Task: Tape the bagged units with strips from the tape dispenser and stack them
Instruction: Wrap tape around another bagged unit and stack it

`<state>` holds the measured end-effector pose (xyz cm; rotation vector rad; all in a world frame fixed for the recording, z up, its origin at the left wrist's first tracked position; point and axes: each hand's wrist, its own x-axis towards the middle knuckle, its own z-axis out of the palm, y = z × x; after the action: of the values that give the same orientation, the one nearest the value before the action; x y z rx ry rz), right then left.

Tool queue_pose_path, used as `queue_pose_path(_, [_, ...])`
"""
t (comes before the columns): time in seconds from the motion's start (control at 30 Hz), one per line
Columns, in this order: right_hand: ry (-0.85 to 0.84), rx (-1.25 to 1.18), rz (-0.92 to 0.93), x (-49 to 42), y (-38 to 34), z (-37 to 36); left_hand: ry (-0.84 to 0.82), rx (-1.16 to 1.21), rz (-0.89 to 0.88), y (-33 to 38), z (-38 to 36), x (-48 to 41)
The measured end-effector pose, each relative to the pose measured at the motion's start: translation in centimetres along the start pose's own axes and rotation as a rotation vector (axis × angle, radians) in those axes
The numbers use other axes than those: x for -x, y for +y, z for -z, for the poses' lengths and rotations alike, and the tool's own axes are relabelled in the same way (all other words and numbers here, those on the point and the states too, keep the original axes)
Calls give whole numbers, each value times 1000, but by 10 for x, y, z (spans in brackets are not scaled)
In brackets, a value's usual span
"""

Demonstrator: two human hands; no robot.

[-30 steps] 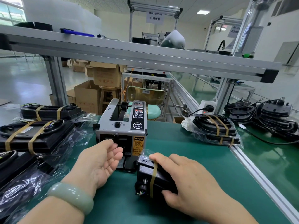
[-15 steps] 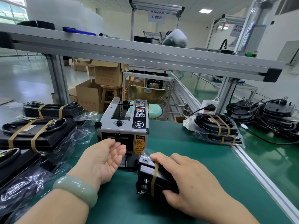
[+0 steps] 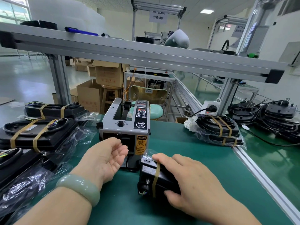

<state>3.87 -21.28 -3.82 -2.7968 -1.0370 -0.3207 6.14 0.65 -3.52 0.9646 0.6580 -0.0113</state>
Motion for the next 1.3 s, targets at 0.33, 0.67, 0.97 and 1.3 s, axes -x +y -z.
queue_pose_path(0.33, [0, -9, -4, 1, -2, 2, -30, -117, -138, -9, 14, 13])
queue_pose_path(0.67, [4, 4, -2, 3, -4, 0, -187, -306, -452, -25, 22, 52])
queue_pose_path(0.97, [3, -3, -4, 2, -4, -1, 318, -376, -766, -4, 43, 8])
queue_pose_path(1.3, [5, -12, -12, 2, -3, -2, 261, -335, -689, 21, 38, -25])
